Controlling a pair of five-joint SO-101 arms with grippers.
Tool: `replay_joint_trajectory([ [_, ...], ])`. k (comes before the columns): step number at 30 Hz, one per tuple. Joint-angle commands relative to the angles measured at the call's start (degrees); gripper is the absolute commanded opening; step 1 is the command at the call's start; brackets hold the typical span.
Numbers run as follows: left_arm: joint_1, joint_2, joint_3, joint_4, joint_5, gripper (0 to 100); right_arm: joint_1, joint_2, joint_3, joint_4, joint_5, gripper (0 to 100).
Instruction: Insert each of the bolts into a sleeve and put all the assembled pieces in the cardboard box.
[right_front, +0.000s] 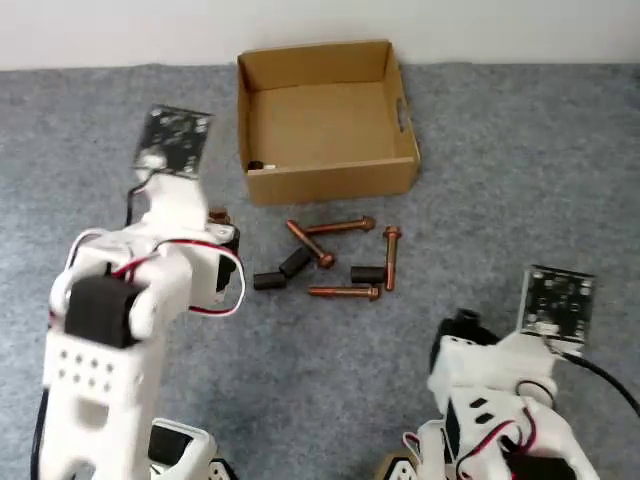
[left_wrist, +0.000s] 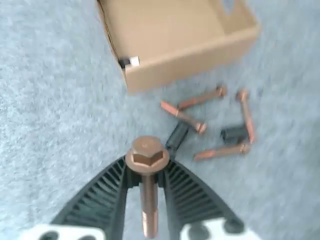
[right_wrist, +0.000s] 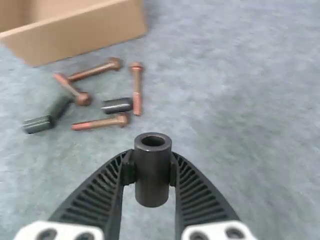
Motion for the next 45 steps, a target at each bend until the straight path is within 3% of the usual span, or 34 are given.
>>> replay_joint_trajectory([
  [1,0.5,-6.1,0.3,-4.7,7.2,0,-8.0,-2.4,3.1,-8.1,-1.7,0.8],
  [8,1.8,-17.5,5.6,-15.7,9.3,0,-20.5,-4.5,9.1,-21.6,-1.5,0.8],
  [12,6.3,-24.6,10.0,-20.2,9.5,0,-26.0,-3.2,10.1,-27.5,-1.2,0.8],
  [23,18.1,-35.5,21.4,-38.9,9.4,0,-37.0,7.3,10.2,-41.5,8.5,0.8],
  [38,20.7,-35.6,23.6,-39.6,9.4,0,-39.9,11.6,8.2,-49.5,16.7,0.8],
  [45,15.1,-35.6,23.6,-39.4,9.6,0,-39.8,9.5,7.2,-49.1,19.4,0.8],
])
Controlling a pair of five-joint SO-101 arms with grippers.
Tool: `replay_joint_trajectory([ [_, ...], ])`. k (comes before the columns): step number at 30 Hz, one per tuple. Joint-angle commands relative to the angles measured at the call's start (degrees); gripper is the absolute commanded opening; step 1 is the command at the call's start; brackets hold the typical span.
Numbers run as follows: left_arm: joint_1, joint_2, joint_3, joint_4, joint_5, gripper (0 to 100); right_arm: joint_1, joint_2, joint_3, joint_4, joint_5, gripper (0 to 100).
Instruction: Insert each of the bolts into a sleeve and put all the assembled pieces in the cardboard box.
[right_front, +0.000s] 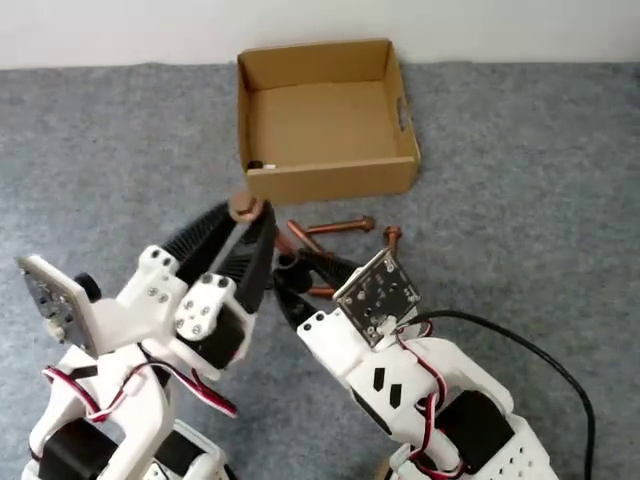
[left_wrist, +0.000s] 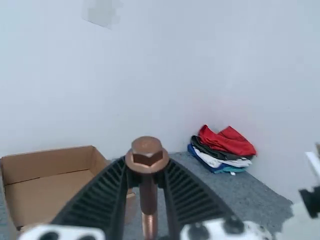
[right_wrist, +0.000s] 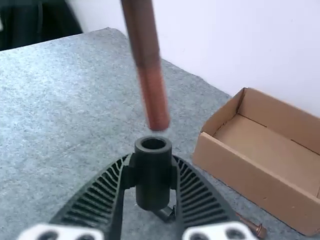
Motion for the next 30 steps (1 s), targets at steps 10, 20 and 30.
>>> replay_joint_trajectory([
  [10,1.9,-0.7,-0.5,0.7,0.4,0,-0.2,-3.4,-3.6,-1.5,3.7,0.8],
  [20,3.1,-0.5,0.0,2.4,0.4,0,-0.2,-3.6,-3.9,-1.8,3.8,0.8],
  [30,2.9,-1.0,2.1,1.8,0.4,0,-0.2,-3.6,-5.5,-1.4,3.8,0.8],
])
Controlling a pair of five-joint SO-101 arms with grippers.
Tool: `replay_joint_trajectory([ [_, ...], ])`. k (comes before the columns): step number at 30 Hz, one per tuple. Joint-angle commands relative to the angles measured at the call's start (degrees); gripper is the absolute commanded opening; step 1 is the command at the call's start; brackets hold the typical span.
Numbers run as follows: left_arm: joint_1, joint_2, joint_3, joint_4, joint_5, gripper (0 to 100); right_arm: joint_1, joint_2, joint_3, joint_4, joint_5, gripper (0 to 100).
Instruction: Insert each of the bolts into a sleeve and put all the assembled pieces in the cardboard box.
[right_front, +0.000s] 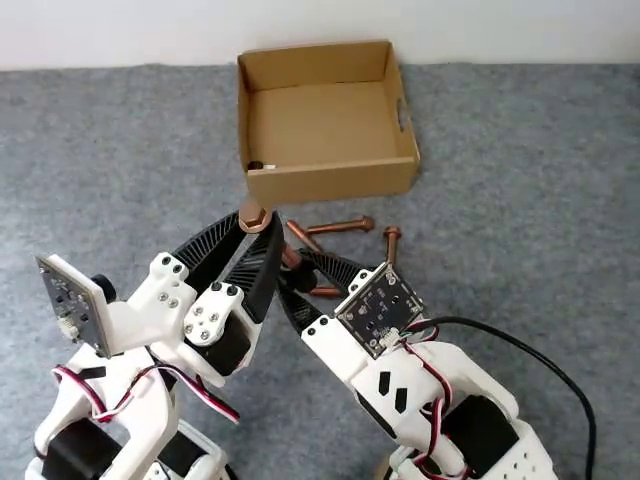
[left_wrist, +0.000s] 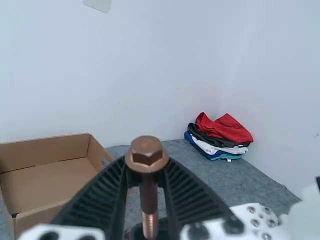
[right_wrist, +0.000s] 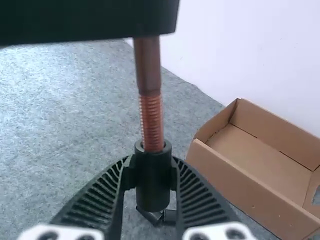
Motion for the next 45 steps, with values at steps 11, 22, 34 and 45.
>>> replay_joint_trajectory([
  [11,-1.4,0.4,0.7,-1.0,0.4,0,-0.3,-1.0,-5.7,-1.8,0.5,0.8],
  [22,4.8,0.4,9.8,9.1,-1.2,2,-0.3,-1.0,-5.7,-1.8,3.2,0.8],
  [34,1.8,0.4,5.7,16.0,-8.8,24,-0.3,-1.0,-5.5,-1.5,3.2,0.8],
  [45,-1.4,0.4,-4.6,16.1,-12.0,24,4.4,-0.4,-4.8,-1.3,-0.4,0.8],
])
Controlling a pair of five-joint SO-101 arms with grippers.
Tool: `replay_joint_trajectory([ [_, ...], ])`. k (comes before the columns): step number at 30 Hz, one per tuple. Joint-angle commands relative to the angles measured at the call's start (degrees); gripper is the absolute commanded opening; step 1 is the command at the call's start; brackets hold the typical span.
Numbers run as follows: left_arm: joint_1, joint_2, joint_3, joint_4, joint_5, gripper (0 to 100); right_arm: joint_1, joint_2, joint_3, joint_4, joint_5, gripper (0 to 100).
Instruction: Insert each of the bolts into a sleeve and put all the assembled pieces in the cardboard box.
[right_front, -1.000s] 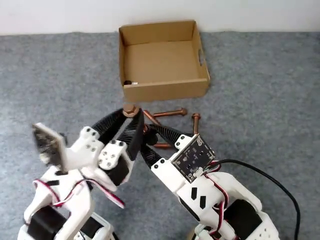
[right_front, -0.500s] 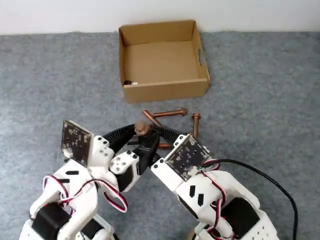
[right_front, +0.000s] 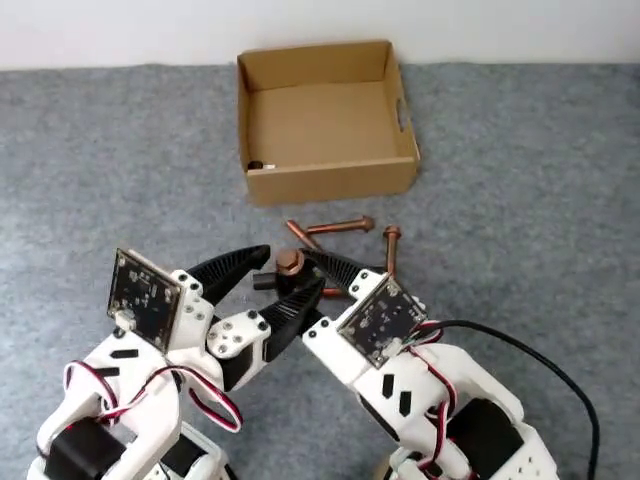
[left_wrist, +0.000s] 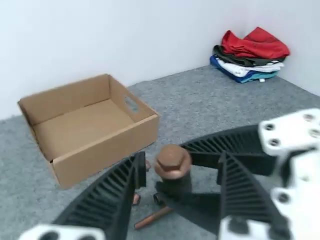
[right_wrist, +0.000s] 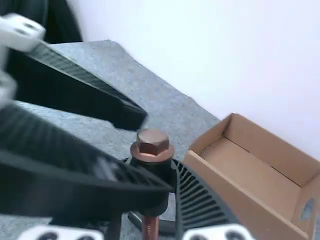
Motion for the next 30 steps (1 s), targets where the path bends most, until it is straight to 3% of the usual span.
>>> replay_joint_trajectory([
  [1,-1.8,0.4,-4.8,0.3,-0.9,23,5.2,-0.3,-3.1,-1.2,-3.7,0.8],
  [7,-9.2,0.0,-6.4,-0.6,-1.2,1,14.1,-0.4,-3.0,4.6,-10.1,0.8],
  [12,-20.1,0.0,-1.7,-0.9,-1.2,0,18.7,-0.3,-2.9,8.0,-17.1,0.8],
  [18,-31.8,0.0,14.5,-1.1,-3.6,0,23.4,-0.3,-2.9,9.2,-21.2,0.8],
  [24,-36.2,-0.1,28.5,-7.2,-9.7,0,26.9,0.4,-3.1,9.2,-21.5,0.8],
  [30,-36.3,-0.1,42.6,-19.3,-14.3,0,30.7,13.3,-10.1,9.5,-21.5,0.8],
])
